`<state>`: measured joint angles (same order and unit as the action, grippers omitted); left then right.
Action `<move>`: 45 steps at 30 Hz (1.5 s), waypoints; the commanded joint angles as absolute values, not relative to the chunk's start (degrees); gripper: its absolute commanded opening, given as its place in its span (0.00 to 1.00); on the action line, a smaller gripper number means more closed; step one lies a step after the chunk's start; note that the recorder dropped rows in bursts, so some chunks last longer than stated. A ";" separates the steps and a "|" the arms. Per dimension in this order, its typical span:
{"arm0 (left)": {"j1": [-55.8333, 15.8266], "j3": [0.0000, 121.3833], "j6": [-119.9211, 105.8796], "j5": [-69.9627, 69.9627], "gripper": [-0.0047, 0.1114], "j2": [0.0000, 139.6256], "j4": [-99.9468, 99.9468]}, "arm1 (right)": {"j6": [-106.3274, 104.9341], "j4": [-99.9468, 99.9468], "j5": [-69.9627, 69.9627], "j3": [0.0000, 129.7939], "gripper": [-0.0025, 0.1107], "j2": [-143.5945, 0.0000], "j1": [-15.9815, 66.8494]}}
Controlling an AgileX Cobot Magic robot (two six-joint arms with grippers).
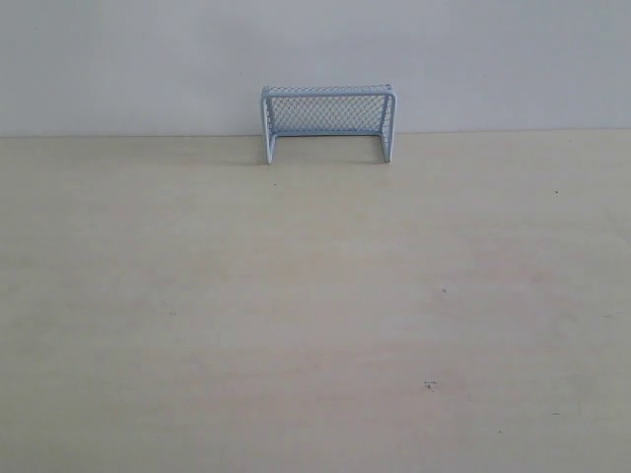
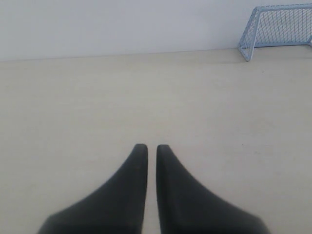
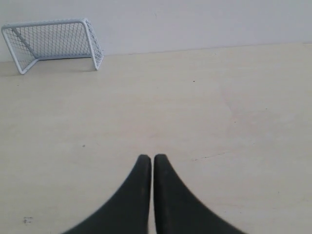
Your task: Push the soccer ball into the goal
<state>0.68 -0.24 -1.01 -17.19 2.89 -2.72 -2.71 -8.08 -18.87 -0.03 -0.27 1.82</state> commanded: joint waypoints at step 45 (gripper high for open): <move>0.97 0.00 -0.48 -16.53 0.09 2.70 -2.34 | -0.73 -5.59 -19.54 0.00 0.02 0.00 2.86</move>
